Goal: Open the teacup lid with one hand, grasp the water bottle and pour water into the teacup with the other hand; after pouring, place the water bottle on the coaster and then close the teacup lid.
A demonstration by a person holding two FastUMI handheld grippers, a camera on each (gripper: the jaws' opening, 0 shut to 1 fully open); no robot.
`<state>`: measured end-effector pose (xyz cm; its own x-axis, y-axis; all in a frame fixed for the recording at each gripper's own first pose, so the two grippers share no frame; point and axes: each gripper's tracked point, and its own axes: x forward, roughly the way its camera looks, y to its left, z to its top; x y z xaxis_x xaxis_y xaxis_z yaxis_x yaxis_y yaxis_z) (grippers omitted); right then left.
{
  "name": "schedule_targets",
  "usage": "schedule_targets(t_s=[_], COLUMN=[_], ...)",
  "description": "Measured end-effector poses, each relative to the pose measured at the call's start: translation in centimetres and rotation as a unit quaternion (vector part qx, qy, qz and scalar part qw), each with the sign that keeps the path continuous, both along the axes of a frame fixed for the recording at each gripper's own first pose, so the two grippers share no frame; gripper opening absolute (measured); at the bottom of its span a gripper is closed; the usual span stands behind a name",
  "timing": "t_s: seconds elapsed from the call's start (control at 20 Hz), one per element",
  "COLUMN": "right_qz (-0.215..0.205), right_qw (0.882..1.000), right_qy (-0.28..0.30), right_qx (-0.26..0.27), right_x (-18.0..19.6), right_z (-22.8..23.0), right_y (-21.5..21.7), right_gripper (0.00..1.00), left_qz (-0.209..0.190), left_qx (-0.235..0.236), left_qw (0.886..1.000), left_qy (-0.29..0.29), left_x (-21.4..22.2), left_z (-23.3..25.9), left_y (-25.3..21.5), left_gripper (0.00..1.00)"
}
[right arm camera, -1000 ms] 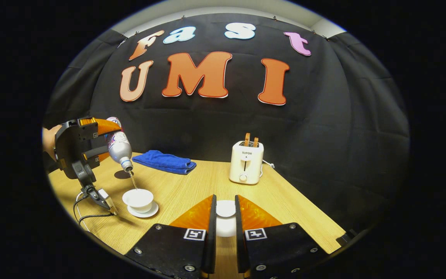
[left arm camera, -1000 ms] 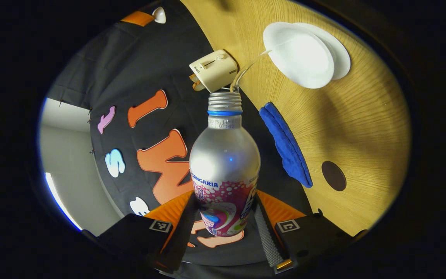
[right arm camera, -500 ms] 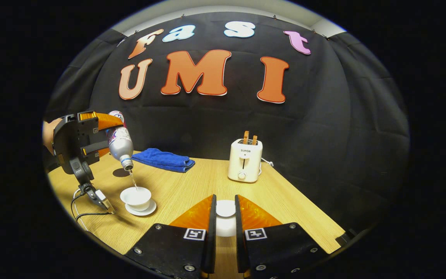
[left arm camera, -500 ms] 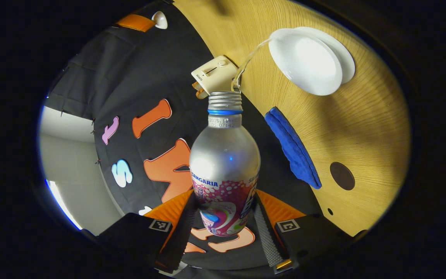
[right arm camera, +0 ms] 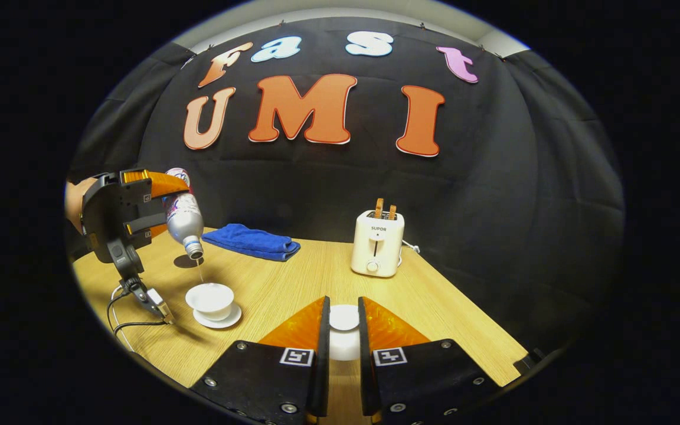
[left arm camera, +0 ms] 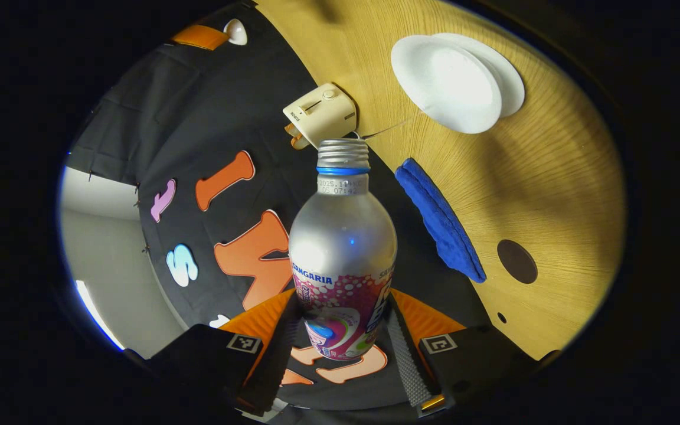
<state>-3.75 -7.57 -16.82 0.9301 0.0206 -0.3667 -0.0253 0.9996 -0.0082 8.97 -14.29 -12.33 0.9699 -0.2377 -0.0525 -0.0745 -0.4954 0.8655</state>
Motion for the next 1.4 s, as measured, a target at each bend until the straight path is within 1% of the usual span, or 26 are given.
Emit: schedule_targets(t_s=[0.1,0.15,0.2,0.25,0.3,0.4,0.55,0.6,0.65,0.7,0.75,0.8,0.85,0.9,1.0,1.2,1.25,1.35,1.4], right_qz=[0.003,0.005,0.005,0.006,0.006,0.008,0.015,0.017,0.019,0.020,0.019,0.019,0.021,0.023,0.026,0.032,0.034,0.040,0.044], right_qw=[1.000,1.000,1.000,1.000,1.000,1.000,1.000,1.000,1.000,1.000,1.000,1.000,1.000,1.000,1.000,0.999,0.999,0.999,0.999], right_qy=[-0.001,-0.001,-0.001,0.000,0.001,0.002,0.002,0.002,0.001,-0.001,-0.001,-0.002,-0.004,-0.005,-0.008,-0.011,-0.011,-0.013,-0.013], right_qx=[-0.002,-0.003,-0.003,-0.003,-0.003,-0.001,0.003,0.003,0.003,0.004,0.006,0.009,0.011,0.012,0.011,0.015,0.014,0.012,0.011], right_x=[0.0,-0.1,0.0,0.0,0.0,0.1,0.2,0.3,0.4,0.6,0.7,0.9,1.0,1.2,1.5,2.3,2.5,2.9,3.2], right_z=[0.0,0.1,0.0,0.0,0.0,-0.1,0.0,0.0,0.2,0.2,0.4,0.5,0.7,0.9,1.2,1.7,1.9,2.1,2.2], right_y=[0.2,0.3,0.4,0.5,0.6,0.8,1.7,1.9,2.2,2.4,2.6,3.0,3.3,3.6,4.1,5.5,5.9,6.9,7.4], right_gripper=[0.22,0.23,0.23,0.23,0.23,0.23,0.23,0.23,0.23,0.23,0.23,0.22,0.23,0.22,0.22,0.23,0.23,0.23,0.23], left_qz=[-0.003,-0.005,-0.006,-0.004,-0.002,0.003,0.021,0.020,0.019,0.018,0.021,0.033,0.043,0.054,0.073,0.078,0.079,0.084,0.088], left_qx=[0.004,0.004,0.002,-0.001,-0.005,-0.022,-0.075,-0.097,-0.116,-0.136,-0.158,-0.179,-0.207,-0.240,-0.303,-0.379,-0.400,-0.448,-0.473], left_qw=[1.000,1.000,1.000,1.000,1.000,1.000,0.996,0.994,0.992,0.990,0.986,0.982,0.976,0.967,0.946,0.918,0.909,0.886,0.873], left_qy=[0.000,-0.001,-0.001,-0.001,-0.001,0.005,0.032,0.036,0.037,0.039,0.043,0.052,0.060,0.070,0.085,0.081,0.082,0.081,0.081], left_x=[0.0,-0.1,-0.1,-0.1,-0.1,0.3,0.5,0.0,-0.2,-0.1,-0.2,0.0,0.0,0.1,0.1,0.7,0.9,1.1,1.4], left_z=[0.1,0.1,0.1,-0.1,0.0,-0.2,-0.7,0.0,0.3,0.5,0.6,0.5,0.7,0.8,1.0,2.1,2.2,2.5,2.7], left_y=[-0.1,-0.1,-0.1,0.1,0.1,0.3,1.4,1.9,2.0,2.1,2.4,3.1,3.8,4.4,5.5,6.7,7.0,8.0,8.5], left_gripper=[0.83,0.85,0.84,0.85,0.82,0.83,0.83,0.83,0.80,0.80,0.83,0.87,0.79,0.83,0.83,0.83,0.83,0.82,0.82])
